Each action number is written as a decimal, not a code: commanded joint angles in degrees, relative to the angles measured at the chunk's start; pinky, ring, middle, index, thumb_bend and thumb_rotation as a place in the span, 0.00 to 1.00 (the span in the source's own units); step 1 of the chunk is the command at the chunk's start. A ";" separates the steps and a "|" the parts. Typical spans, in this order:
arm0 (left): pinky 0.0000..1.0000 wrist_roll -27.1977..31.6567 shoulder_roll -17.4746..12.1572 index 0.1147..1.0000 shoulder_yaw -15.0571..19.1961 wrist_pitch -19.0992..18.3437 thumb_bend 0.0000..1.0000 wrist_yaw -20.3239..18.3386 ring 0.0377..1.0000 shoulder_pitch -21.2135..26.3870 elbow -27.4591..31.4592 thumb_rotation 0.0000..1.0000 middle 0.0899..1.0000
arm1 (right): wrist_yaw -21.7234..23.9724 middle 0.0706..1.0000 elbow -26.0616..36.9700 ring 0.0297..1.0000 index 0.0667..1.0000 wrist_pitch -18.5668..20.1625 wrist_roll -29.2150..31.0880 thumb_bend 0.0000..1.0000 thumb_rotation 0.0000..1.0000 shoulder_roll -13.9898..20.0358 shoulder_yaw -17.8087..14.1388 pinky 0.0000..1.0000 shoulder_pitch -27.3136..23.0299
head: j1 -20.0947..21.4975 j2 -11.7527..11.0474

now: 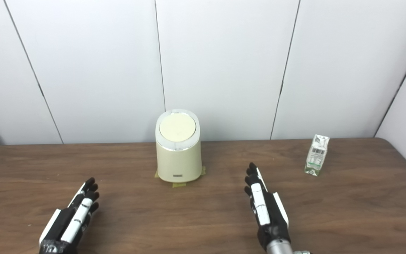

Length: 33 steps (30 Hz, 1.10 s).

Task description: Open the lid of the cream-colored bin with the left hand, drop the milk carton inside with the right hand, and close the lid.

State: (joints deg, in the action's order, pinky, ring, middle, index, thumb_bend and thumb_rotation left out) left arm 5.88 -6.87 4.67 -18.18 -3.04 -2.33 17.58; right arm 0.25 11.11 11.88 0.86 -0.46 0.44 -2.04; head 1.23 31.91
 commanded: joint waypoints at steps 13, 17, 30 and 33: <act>0.89 -15.98 -5.01 0.98 -4.23 -8.72 0.82 -1.27 0.91 21.13 2.22 0.34 0.92 | 0.48 0.99 -1.42 0.97 1.00 -3.97 0.92 0.63 1.00 0.51 -0.42 0.95 -2.09 | -1.08 -1.98; 0.87 -19.32 -5.71 1.00 -5.26 -8.73 0.80 -4.58 0.93 27.19 -1.66 0.30 0.95 | 0.44 0.99 -2.11 0.97 1.00 -4.50 1.02 0.63 1.00 0.51 -0.49 0.94 -2.25 | -1.25 -2.04; 0.75 -33.33 -4.66 0.98 -10.57 -8.71 0.86 -9.40 0.91 44.15 -19.27 0.23 0.96 | 0.12 0.97 -4.46 0.95 0.99 -6.91 0.32 0.62 1.00 0.59 -0.24 0.90 -2.62 | -1.42 -3.38; 0.71 -35.25 -4.42 0.98 -11.79 -8.71 0.85 -10.44 0.89 47.68 -23.94 0.22 0.97 | 0.10 0.97 -4.87 0.94 0.99 -7.23 0.12 0.62 1.00 0.50 -0.08 0.89 -2.57 | -1.63 -3.48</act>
State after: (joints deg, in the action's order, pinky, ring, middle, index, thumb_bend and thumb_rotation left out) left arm -27.73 -11.21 -6.94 -27.18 -13.38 40.91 -5.94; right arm 0.22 5.14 7.48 1.14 0.09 0.23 -2.73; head -0.18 28.48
